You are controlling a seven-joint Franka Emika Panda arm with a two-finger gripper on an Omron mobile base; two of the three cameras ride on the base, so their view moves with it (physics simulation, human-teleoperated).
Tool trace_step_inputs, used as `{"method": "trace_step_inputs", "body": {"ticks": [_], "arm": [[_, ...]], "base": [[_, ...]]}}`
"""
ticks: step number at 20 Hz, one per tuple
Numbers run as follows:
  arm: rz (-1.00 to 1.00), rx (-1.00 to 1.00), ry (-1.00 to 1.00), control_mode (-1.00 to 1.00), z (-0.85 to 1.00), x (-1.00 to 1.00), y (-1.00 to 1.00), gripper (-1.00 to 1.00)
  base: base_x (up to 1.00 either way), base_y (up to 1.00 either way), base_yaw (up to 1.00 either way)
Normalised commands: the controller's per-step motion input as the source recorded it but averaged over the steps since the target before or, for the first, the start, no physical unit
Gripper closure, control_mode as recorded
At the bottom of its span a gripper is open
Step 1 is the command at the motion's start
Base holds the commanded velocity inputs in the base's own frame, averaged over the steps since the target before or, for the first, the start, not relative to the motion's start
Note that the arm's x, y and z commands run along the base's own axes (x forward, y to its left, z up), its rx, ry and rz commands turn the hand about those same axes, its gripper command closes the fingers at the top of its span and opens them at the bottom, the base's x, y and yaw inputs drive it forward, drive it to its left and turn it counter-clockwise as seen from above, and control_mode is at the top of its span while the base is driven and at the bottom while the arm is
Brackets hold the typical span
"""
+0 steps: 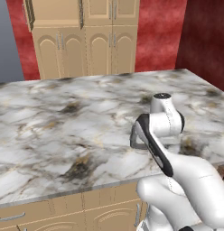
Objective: Retrieve the tupperware from the cabinet, then place the raw meat into the tupperware to avoid contamination.
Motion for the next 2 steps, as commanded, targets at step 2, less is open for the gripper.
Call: {"method": "trace_step_inputs", "body": {"ticks": [2], "arm": [[0.02, 0.0, -0.07, -1.0, 0.0, -0.33, 0.48, -1.0]], "base": [[0.0, 0.0, 0.0]]}}
